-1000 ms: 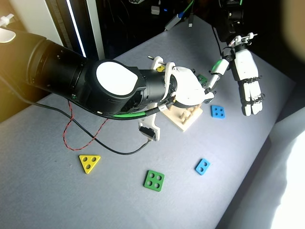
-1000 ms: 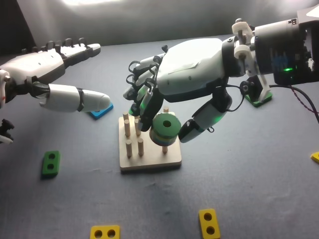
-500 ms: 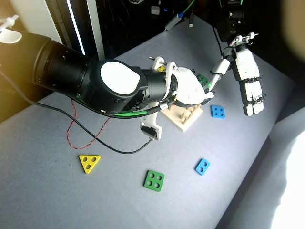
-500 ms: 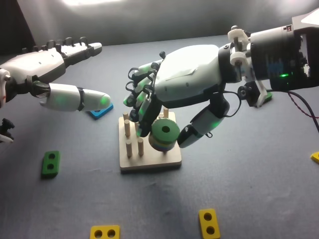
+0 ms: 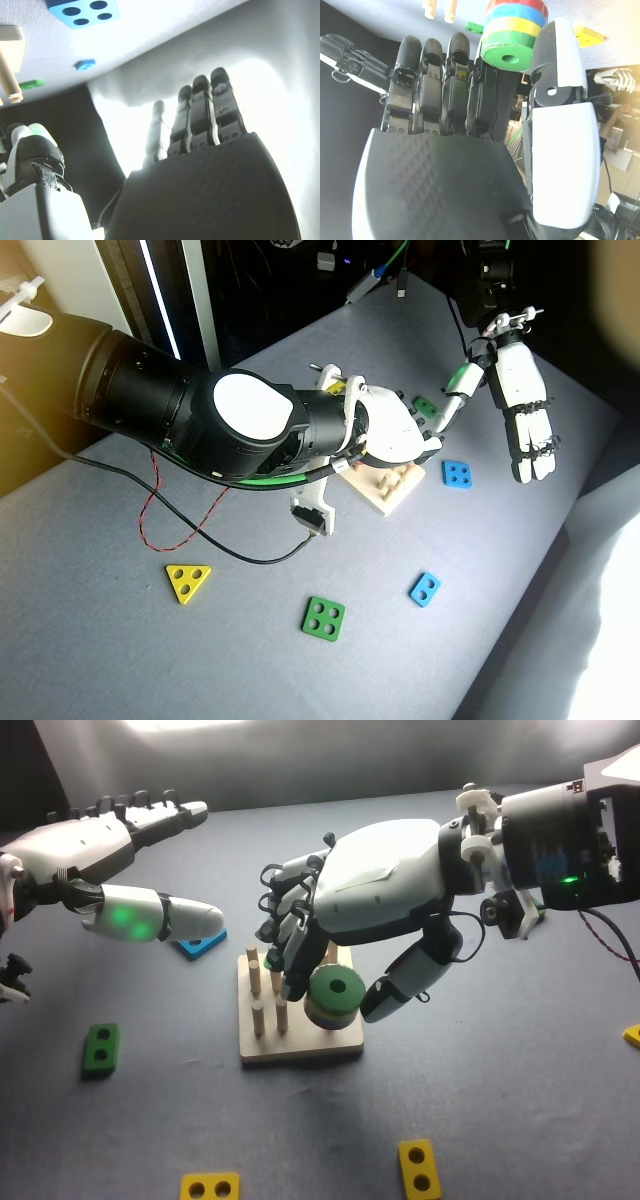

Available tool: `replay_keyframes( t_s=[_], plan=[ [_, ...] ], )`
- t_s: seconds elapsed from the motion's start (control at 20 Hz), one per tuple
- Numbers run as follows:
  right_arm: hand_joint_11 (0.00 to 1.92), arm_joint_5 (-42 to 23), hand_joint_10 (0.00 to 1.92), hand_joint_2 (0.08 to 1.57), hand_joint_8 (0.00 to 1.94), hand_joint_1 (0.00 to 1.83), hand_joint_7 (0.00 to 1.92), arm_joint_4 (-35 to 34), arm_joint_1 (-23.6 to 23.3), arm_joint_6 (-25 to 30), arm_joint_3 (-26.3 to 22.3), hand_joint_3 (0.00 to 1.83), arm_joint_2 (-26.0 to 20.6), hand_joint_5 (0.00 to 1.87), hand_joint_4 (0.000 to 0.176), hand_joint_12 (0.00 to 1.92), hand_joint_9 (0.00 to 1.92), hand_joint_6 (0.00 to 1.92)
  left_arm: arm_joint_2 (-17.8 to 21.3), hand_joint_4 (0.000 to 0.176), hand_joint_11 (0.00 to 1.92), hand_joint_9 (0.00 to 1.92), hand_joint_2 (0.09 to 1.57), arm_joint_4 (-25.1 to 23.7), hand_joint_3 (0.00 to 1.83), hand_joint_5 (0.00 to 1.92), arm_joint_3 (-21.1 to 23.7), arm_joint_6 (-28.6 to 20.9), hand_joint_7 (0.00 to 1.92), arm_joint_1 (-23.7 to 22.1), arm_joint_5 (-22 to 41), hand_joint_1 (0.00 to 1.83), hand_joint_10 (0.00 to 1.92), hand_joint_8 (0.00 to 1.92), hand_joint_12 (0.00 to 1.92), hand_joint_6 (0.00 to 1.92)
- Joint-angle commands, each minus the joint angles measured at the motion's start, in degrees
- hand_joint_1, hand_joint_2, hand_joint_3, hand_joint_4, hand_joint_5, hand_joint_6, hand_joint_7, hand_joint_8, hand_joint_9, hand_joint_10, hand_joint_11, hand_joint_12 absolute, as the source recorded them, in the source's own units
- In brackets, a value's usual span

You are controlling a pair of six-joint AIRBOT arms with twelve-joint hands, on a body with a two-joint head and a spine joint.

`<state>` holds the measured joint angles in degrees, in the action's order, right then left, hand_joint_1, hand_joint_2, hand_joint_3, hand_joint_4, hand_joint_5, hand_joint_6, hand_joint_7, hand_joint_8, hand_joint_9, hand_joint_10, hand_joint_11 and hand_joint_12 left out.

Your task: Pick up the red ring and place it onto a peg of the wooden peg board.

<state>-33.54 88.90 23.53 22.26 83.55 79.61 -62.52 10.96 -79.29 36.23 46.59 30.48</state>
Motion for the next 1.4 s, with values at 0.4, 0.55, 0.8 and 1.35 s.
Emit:
replay_keyframes(
  t_s=[0.4,0.55,0.8,1.35],
  plan=[
    [0.0,-0.75,0.01,1.12,0.0,1.15,0.58,-3.35,0.08,0.66,1.08,0.0,1.26,0.97,0.0,0.58,0.32,1.03,-0.15,0.15,0.0,0.0,0.98,0.29,0.0,0.0,-0.45,-0.23,0.0,-1.03,6.59,0.35,0.0,0.0,0.0,0.0],
    [0.0,-0.72,0.0,1.13,0.0,1.15,0.57,-3.35,0.25,0.78,1.09,0.0,1.42,0.95,0.0,0.72,0.31,1.05,-0.16,0.156,0.0,0.0,0.97,0.25,0.0,0.0,-0.45,-0.23,0.0,-1.05,6.56,0.34,0.0,0.0,0.0,0.0],
    [0.0,-0.74,0.01,1.12,0.0,1.15,0.57,-3.35,0.46,1.03,1.09,0.0,1.58,0.96,0.0,0.47,0.32,1.02,-0.17,0.132,0.0,0.0,0.97,0.25,0.0,0.0,-0.46,-0.23,0.0,-1.13,6.55,0.34,0.0,0.0,0.0,0.0],
    [0.0,-0.71,0.01,0.96,0.0,0.92,0.34,-3.27,0.87,1.13,1.08,0.0,1.78,0.47,0.029,0.15,0.17,0.3,-0.19,0.135,0.0,0.0,0.98,0.18,0.0,0.0,-0.53,-0.23,0.0,-1.27,6.42,0.35,0.0,0.0,0.0,0.0]
  ],
)
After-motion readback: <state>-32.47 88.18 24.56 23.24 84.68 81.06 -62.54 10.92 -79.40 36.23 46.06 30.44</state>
